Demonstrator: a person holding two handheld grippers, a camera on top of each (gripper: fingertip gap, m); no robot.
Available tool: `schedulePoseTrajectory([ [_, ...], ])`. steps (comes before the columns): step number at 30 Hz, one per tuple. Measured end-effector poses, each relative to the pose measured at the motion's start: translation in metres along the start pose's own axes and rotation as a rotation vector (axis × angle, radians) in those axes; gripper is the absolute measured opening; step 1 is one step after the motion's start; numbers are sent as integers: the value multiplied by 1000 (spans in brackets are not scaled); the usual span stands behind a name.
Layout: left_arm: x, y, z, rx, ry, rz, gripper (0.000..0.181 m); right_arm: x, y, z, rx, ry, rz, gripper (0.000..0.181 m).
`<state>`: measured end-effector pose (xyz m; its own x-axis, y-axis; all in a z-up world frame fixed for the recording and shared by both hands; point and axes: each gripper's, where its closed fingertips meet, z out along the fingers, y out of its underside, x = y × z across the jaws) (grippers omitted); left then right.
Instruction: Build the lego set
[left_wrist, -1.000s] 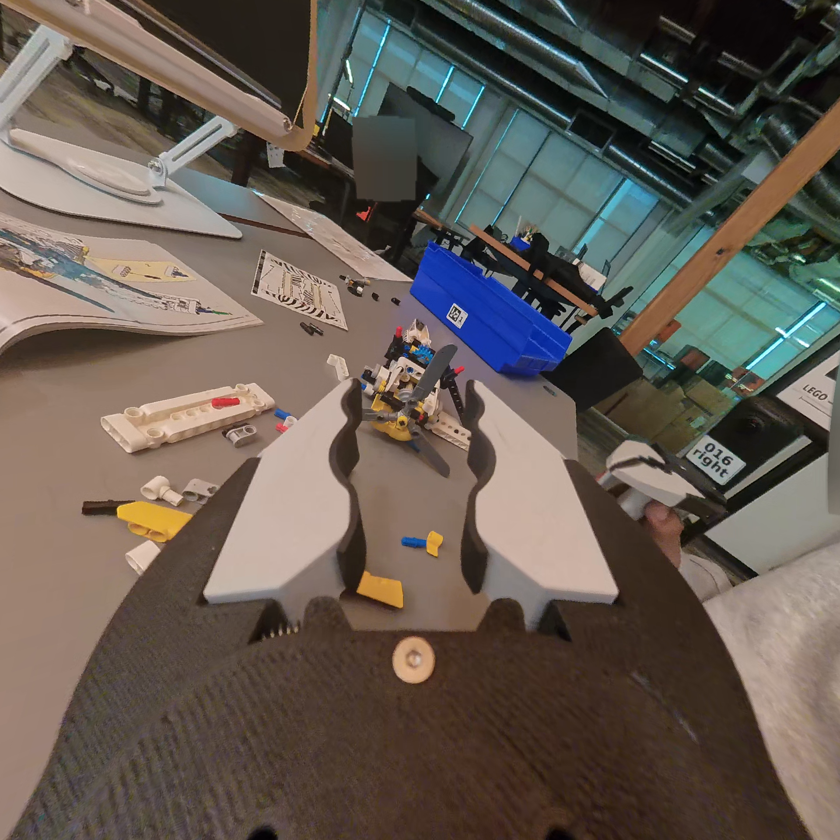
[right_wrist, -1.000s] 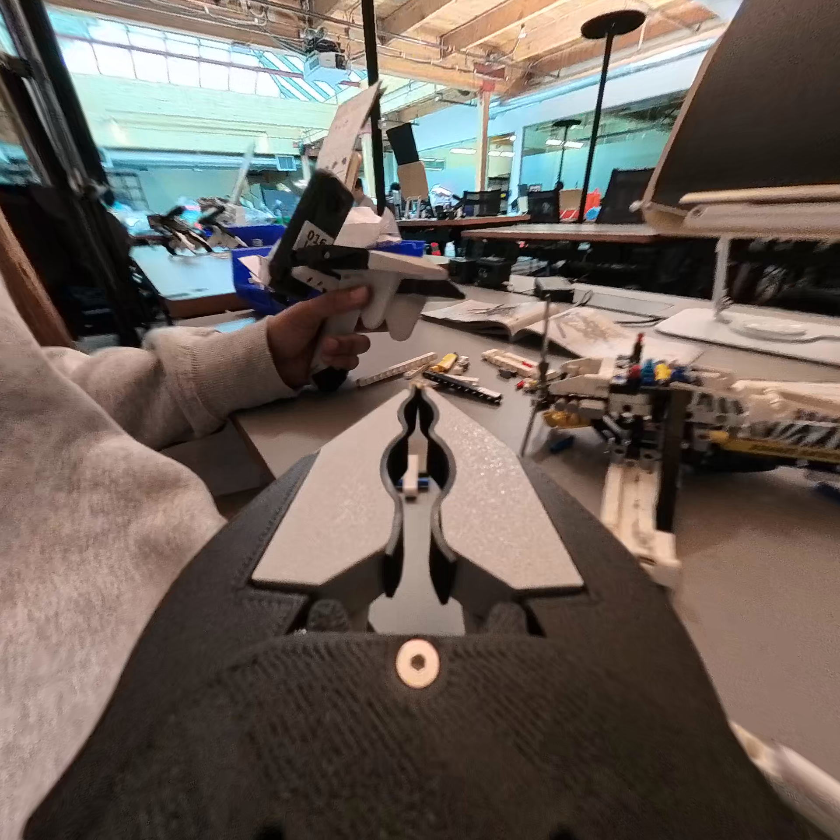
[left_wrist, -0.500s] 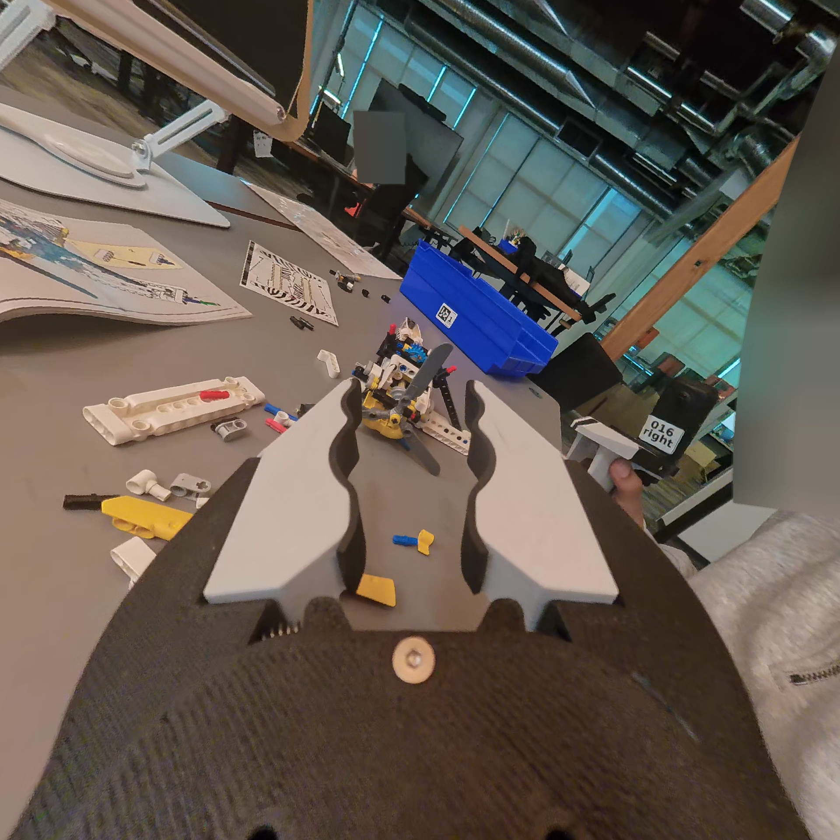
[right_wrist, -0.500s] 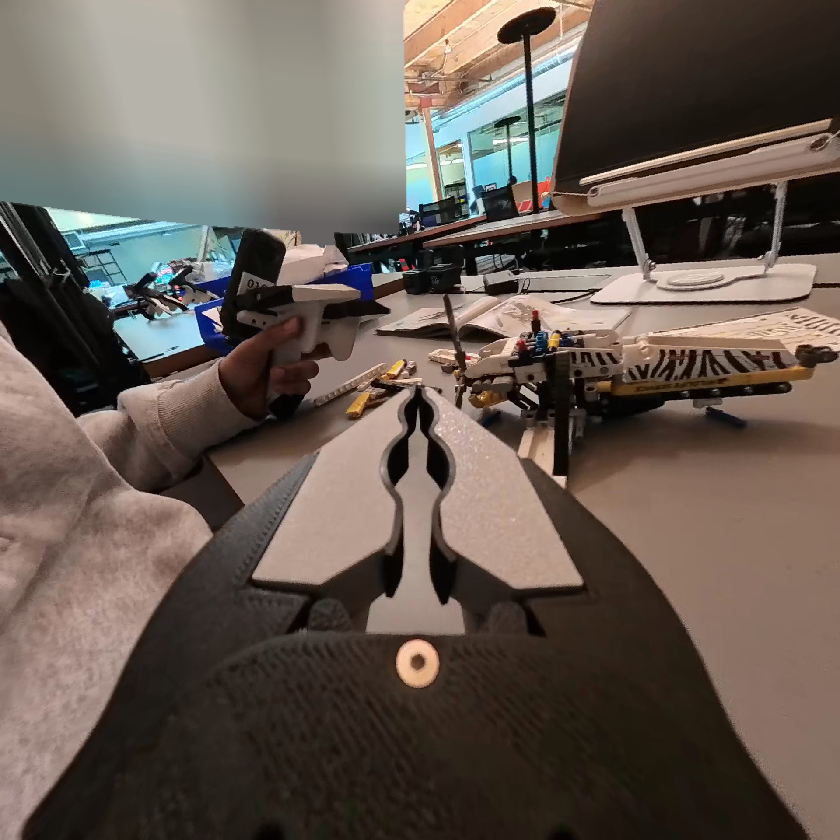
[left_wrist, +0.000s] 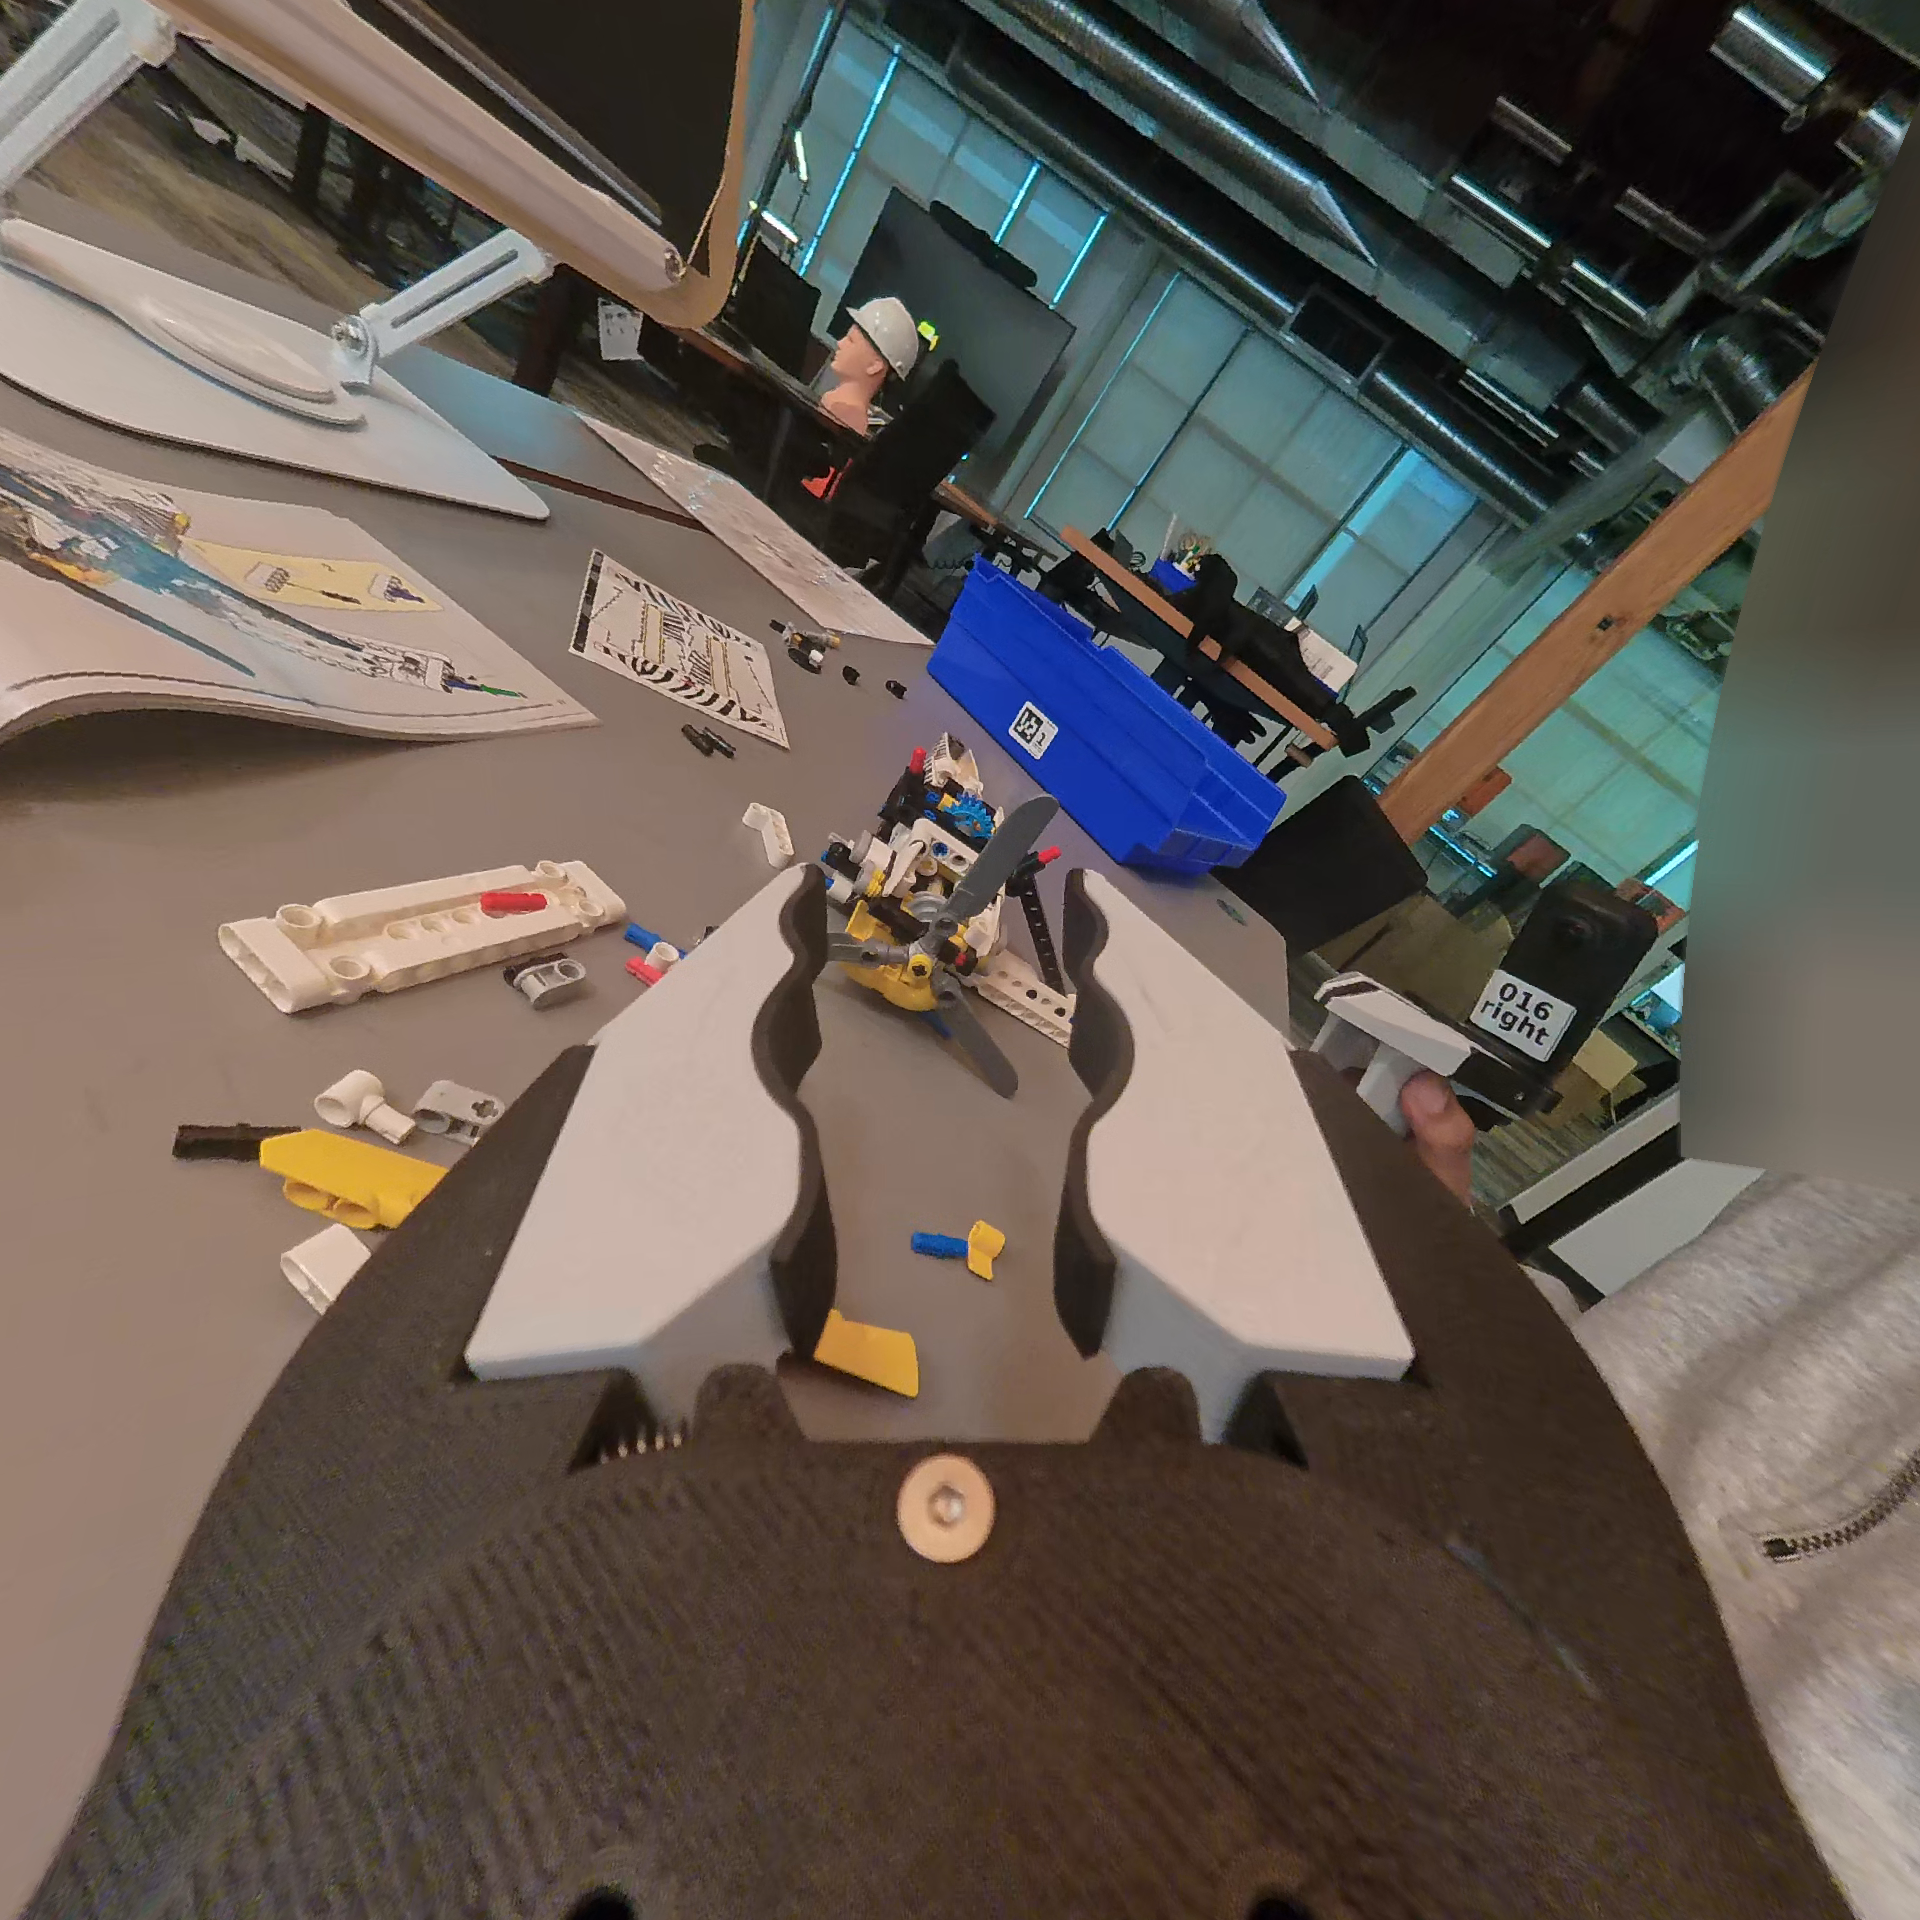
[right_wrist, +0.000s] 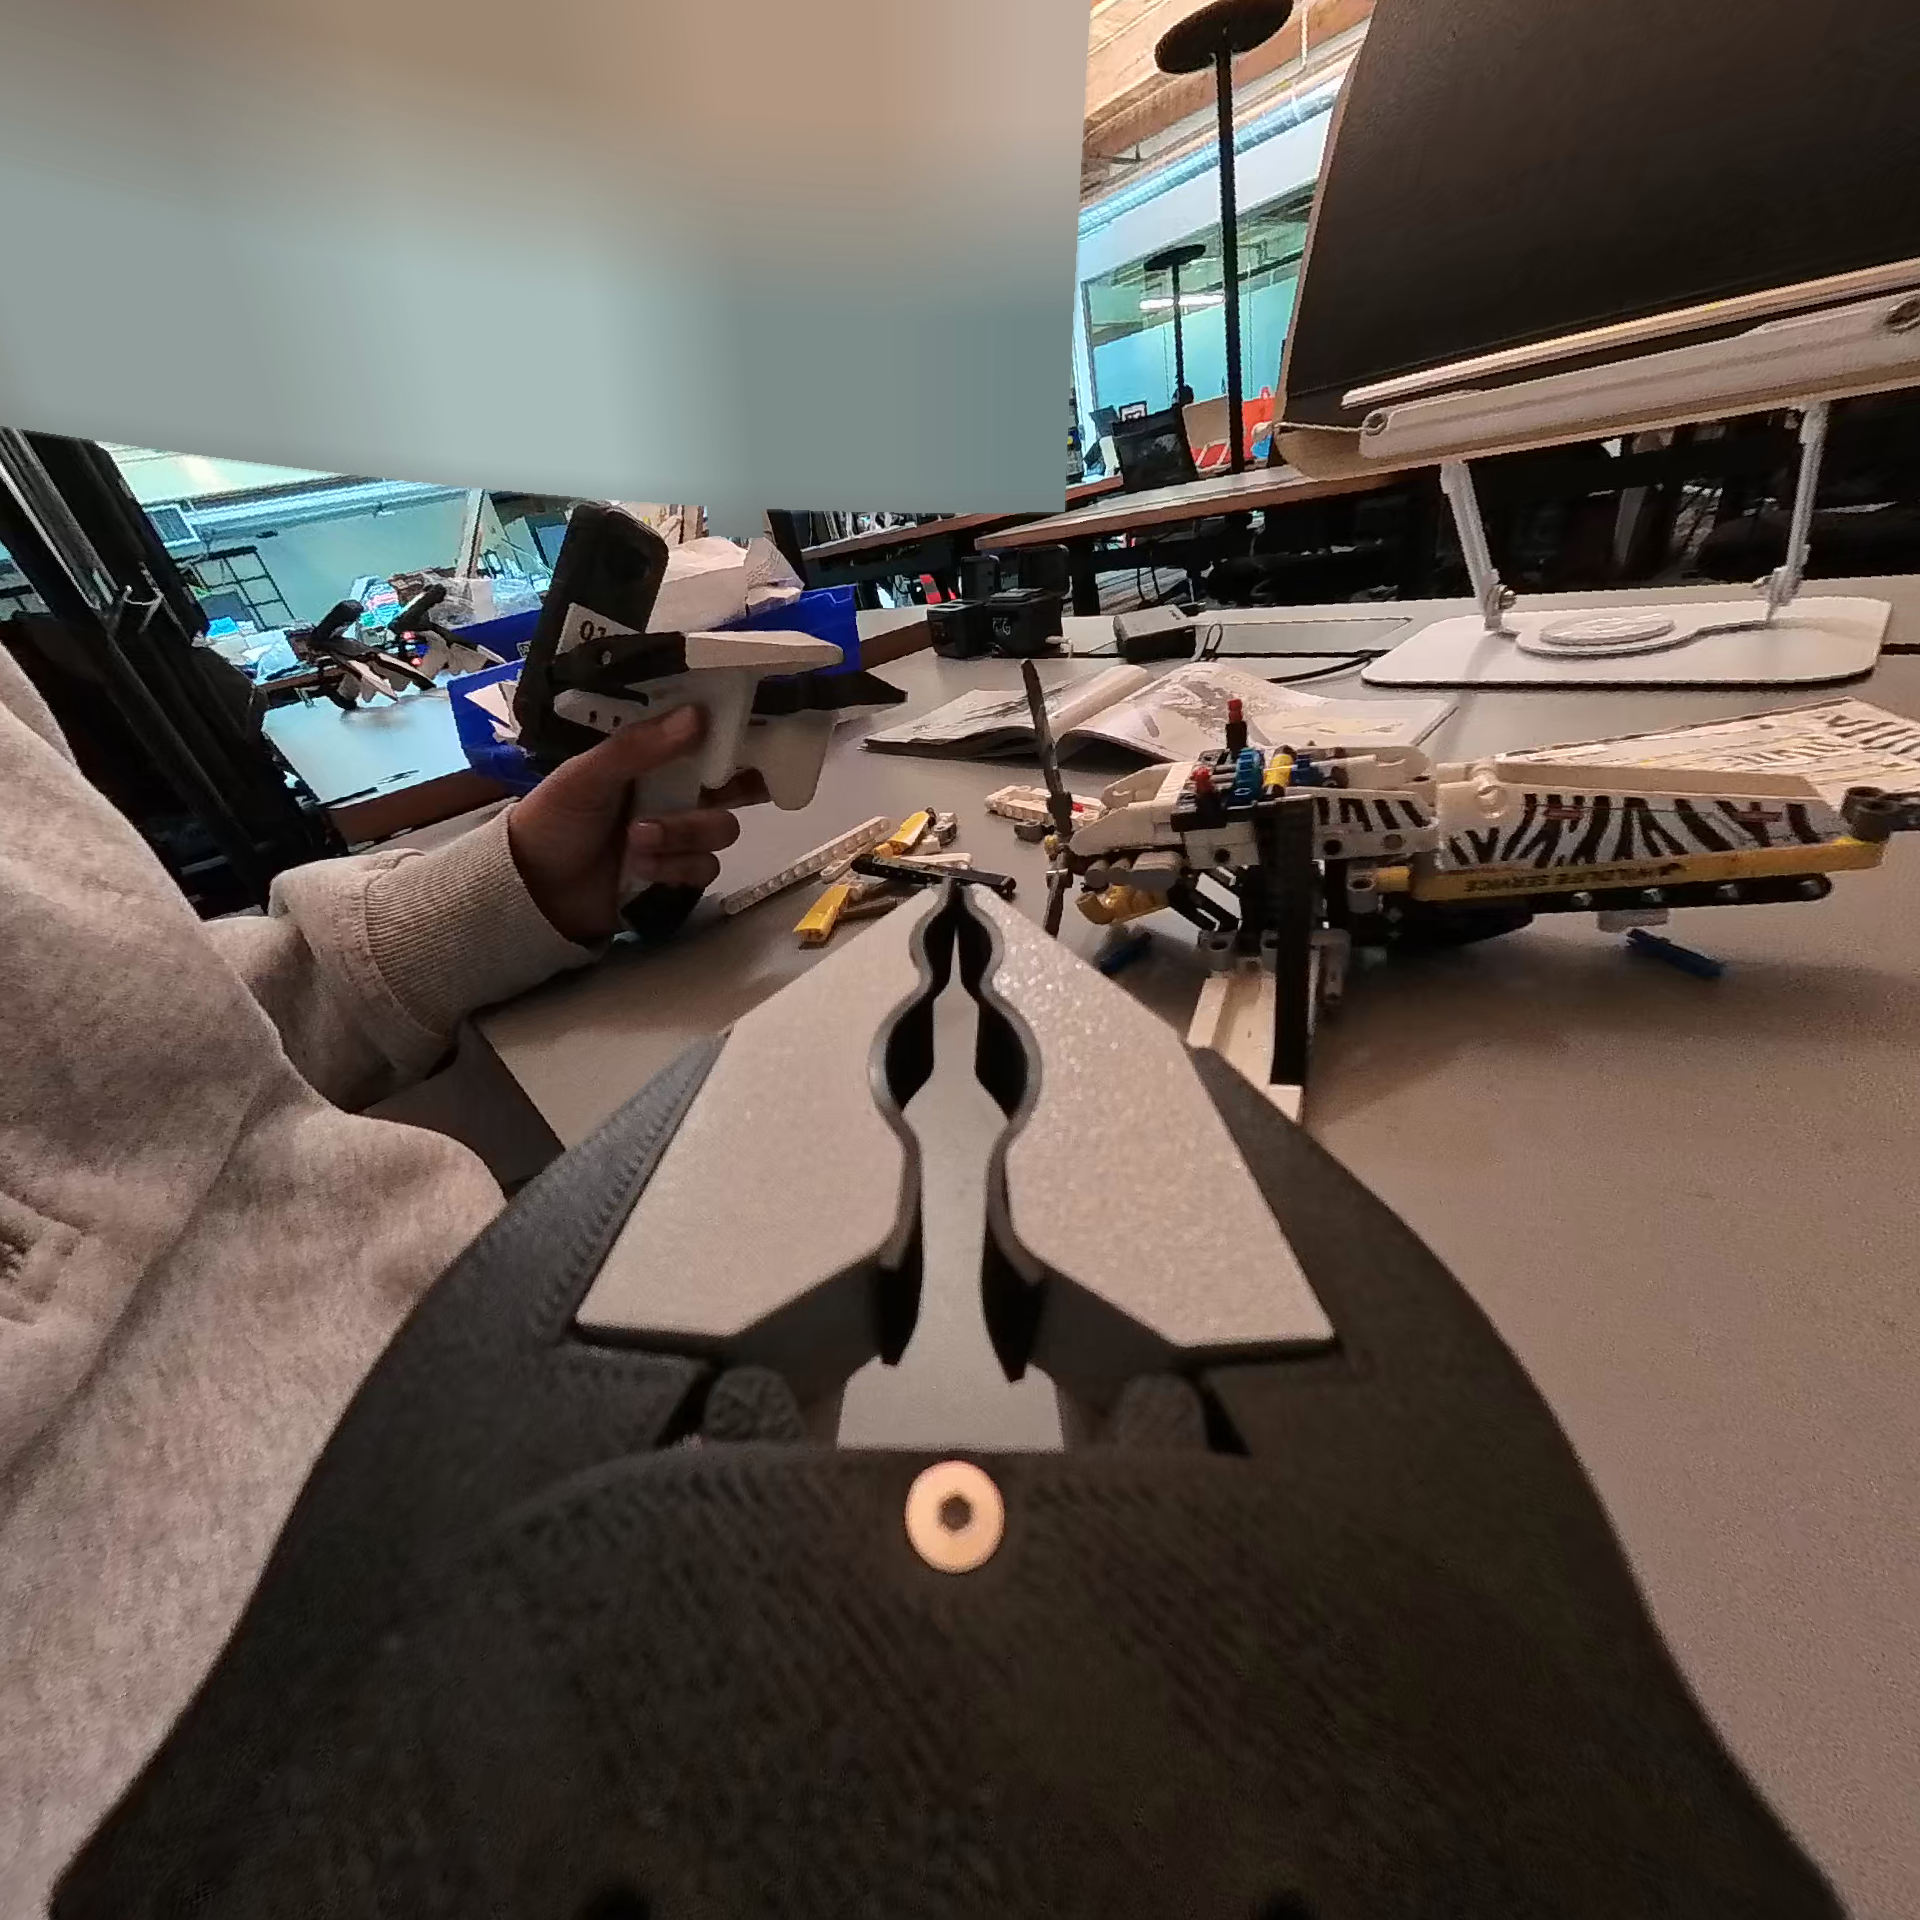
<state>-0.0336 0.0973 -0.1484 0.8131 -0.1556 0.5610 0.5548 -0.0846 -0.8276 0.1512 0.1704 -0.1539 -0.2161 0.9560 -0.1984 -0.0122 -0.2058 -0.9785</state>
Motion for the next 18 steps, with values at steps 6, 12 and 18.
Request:
schedulePoseTrajectory([
  [6,0,0,0,0,2,0,44,0,0,0,0,5,-7,0],
  [12,1,1,0,-2,3,1,44,-1,2,1,-7,8,-15,0],
  [18,1,1,0,-1,4,1,45,-2,6,4,-29,12,-36,0],
])
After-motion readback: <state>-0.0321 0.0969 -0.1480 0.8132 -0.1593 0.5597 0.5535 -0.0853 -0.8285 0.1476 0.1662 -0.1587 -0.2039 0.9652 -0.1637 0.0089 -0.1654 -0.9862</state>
